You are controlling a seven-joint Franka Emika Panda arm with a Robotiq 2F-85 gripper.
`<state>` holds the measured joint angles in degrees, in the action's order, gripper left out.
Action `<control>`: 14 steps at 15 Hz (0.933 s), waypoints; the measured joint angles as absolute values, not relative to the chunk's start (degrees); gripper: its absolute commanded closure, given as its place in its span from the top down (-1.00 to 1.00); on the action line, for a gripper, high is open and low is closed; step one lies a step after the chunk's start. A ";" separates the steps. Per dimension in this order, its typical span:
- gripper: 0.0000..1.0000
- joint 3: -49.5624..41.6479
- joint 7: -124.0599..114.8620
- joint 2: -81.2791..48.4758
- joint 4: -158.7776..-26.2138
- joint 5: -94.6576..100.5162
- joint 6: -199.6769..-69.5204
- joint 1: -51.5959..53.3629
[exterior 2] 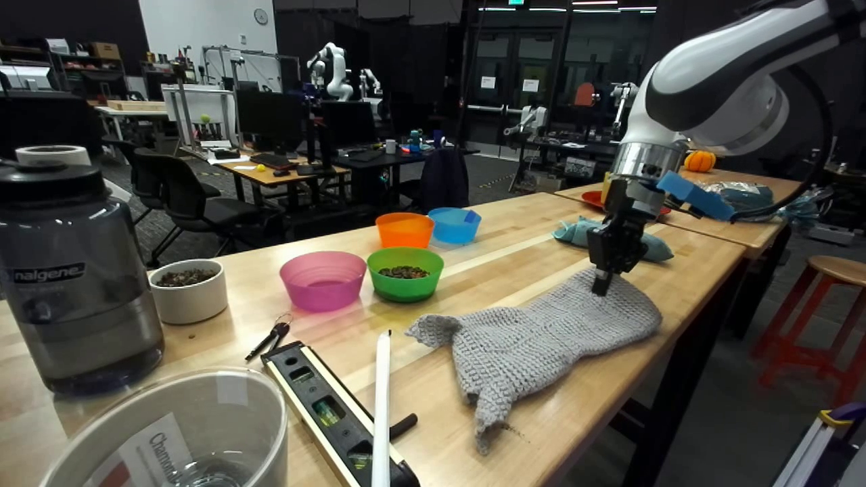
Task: Fold the grey cotton cloth
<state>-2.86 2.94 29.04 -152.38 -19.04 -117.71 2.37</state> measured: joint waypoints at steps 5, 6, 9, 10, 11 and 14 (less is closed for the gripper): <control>-0.97 1.65 -1.16 29.70 -150.27 -18.69 -116.48 3.02; -0.97 2.62 -2.40 29.73 -149.75 -18.69 -116.21 3.34; -0.97 5.58 -6.46 29.73 -148.15 -18.69 -115.68 4.60; -0.97 6.49 -7.82 29.73 -147.69 -18.69 -115.66 5.09; -0.97 7.41 -9.21 29.72 -147.25 -18.69 -115.66 5.61; -0.97 10.31 -13.16 29.55 -145.85 -18.70 -115.70 7.15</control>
<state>10.31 -13.16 29.55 -145.85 -18.70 -115.70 7.15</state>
